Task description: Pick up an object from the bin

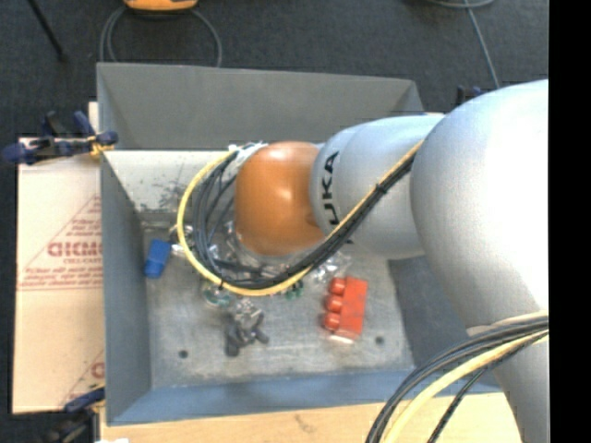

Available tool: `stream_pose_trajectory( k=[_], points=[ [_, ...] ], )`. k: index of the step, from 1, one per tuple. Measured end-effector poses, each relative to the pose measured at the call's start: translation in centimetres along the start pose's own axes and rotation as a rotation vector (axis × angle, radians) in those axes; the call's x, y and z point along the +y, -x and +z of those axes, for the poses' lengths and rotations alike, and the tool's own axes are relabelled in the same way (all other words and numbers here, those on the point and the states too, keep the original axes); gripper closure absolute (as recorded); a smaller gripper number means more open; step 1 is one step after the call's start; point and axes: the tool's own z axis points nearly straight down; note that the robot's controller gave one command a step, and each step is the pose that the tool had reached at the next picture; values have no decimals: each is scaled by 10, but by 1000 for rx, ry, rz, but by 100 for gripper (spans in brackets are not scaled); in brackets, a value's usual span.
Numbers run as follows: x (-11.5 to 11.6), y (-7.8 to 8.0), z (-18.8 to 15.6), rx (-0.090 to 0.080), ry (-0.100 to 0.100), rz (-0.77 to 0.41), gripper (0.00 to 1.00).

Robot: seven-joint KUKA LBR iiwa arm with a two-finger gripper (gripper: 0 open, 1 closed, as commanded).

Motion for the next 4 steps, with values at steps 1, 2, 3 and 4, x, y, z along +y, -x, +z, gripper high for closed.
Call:
stream_pose_trajectory(
  k=[1, 2, 3, 4],
  points=[
    [1, 0, -1, 3, 3, 5, 100],
    [-74, -10, -152, 5, -1, -81, 100],
    [-19, -15, -99, 17, 5, 328, 100],
    [-14, 23, -143, 9, 0, 803, 100]
  ],
)
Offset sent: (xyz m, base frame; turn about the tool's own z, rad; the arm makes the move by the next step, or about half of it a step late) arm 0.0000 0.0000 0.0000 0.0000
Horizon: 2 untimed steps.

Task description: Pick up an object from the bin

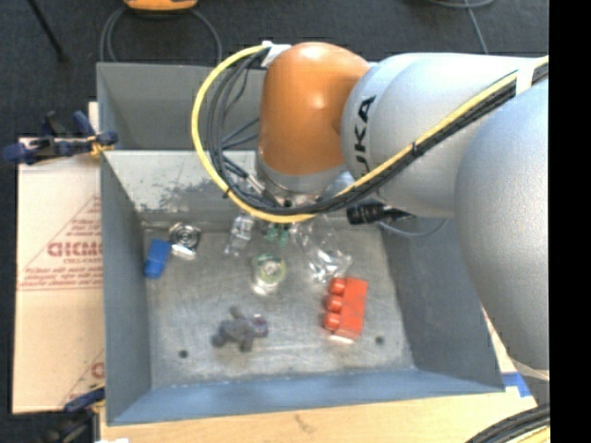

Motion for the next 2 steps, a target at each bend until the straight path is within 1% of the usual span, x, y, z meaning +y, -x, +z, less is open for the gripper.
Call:
stream_pose_trajectory(
  k=[1, 2],
  points=[
    [-28, 13, 62, 7, -7, -59, 100],
    [-26, 13, 58, 2, -4, -62, 0]
  ],
)
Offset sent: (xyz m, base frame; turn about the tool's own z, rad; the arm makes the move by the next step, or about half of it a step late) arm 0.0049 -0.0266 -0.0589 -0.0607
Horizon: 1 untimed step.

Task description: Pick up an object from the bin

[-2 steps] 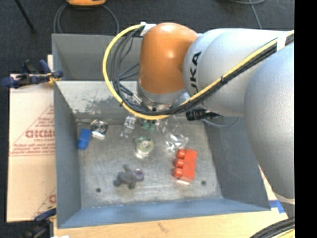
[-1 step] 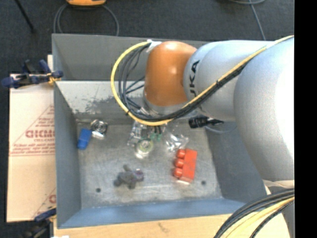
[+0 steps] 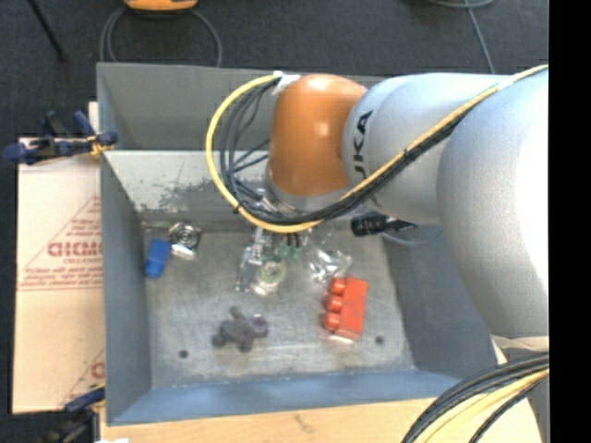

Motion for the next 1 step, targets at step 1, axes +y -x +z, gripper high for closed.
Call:
stream_pose_trajectory(
  k=[1],
  points=[
    [-48, 7, 57, 0, 0, -88, 0]
  ],
)
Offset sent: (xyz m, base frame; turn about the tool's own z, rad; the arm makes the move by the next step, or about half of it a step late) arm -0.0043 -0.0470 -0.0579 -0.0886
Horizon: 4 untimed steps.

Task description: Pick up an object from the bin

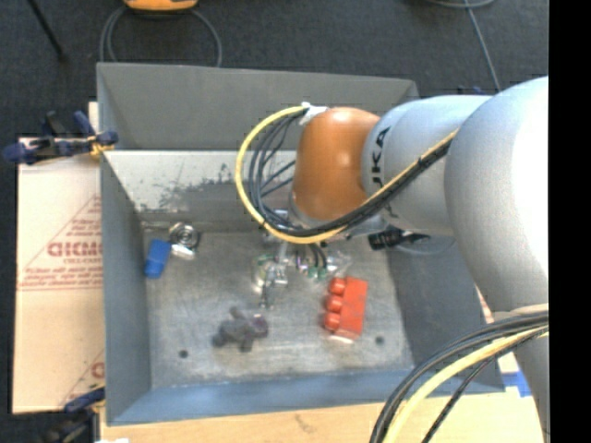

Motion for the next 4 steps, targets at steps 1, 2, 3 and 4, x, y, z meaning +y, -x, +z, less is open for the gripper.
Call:
stream_pose_trajectory(
  k=[1, 2, 3, 4],
  points=[
    [-14, 7, 31, -3, 3, -2, 0],
    [-13, 10, 27, -12, 4, -1, 100],
    [2, 12, 28, -12, -2, -38, 100],
    [-63, -4, -121, -7, -2, -254, 100]
  ],
)
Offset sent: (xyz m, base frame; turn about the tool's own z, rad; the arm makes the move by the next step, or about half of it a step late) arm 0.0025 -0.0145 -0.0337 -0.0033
